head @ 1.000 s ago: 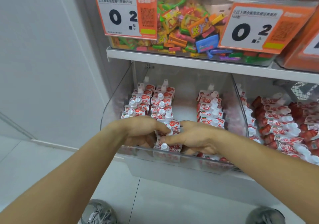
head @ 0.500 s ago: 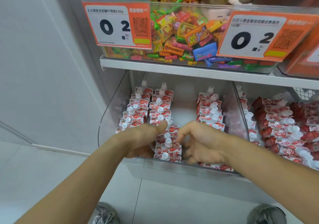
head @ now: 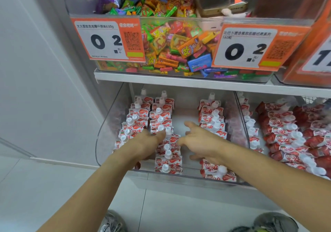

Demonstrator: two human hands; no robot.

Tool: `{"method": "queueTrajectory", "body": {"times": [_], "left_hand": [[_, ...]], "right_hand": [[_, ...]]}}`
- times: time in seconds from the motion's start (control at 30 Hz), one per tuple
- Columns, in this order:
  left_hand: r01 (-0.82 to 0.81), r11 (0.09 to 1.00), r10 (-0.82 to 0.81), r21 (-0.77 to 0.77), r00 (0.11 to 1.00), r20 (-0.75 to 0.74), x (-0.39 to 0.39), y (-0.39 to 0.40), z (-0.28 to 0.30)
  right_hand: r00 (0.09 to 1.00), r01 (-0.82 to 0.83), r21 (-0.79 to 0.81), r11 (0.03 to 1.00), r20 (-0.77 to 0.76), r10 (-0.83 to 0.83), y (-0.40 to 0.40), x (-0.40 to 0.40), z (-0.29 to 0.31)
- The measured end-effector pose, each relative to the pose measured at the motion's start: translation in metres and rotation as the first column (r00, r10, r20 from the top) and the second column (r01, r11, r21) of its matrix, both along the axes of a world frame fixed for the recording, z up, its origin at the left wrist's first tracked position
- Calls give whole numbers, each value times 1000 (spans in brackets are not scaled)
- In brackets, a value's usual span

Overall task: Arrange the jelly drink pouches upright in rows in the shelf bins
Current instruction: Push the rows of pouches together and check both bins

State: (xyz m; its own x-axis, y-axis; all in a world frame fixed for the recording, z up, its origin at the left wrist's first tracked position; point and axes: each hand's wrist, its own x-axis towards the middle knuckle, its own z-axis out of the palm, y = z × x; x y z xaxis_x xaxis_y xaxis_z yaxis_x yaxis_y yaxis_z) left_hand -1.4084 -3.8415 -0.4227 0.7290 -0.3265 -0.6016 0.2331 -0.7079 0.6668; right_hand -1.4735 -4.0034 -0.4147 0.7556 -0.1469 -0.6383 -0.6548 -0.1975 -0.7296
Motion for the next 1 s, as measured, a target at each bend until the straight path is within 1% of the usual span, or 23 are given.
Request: {"method": "queueTrajectory", "body": {"times": [0.07,0.1,0.13,0.2,0.3,0.37,0.43,0.47,0.53,0.63,0.67,0.77,0.87,1.0], "left_hand": [[-19,1000,19,-17,1000,5,1,-3,-2],[-47,997,46,-66,999,-27,1,-4,-5],[-74,989,65,-132,995,-74,3,-6,-8],[-71,970,37,-234,988,-147,2,-9,-9],[-70,956,20,-284,984,-176,3,-9,-7],[-103,939,23,-329,971,-238,8,-6,-6],[-146,931,49,-334,958,-282,12,-4,-5],[-135,935,43,-327,961,-274,13,-4,-5],[-98,945,31,-311,977,-213,11,-9,-5],[-122,940,83,-318,987,-136,7,-16,-10],[-133,939,98,-317,988,-122,8,-17,-12],[-134,941,102,-311,988,-117,14,-14,-13],[-83,945,37,-316,988,-148,17,-14,-13],[-57,945,-5,-323,982,-188,22,-12,-13]], "right_hand": [[999,13,11,1000,33,-14,7,6,4],[999,-1,27,1000,39,0,12,7,4],[998,-36,3,999,42,36,16,8,3],[996,-69,-60,996,45,72,19,7,-2],[997,-67,-51,996,24,68,15,6,-9],[998,-58,-49,997,31,60,10,5,-9],[998,-43,-74,996,40,46,6,7,-11],[997,-44,-98,994,60,50,6,9,-11],[992,-52,-110,993,107,64,8,13,-11],[979,-119,-167,979,143,143,11,15,-13],[976,-116,-166,979,163,143,10,16,-15],[974,-111,-111,988,185,131,8,17,-14],[970,-107,-78,991,210,122,4,20,-18],[976,-100,-24,995,194,103,-2,19,-20]]}}
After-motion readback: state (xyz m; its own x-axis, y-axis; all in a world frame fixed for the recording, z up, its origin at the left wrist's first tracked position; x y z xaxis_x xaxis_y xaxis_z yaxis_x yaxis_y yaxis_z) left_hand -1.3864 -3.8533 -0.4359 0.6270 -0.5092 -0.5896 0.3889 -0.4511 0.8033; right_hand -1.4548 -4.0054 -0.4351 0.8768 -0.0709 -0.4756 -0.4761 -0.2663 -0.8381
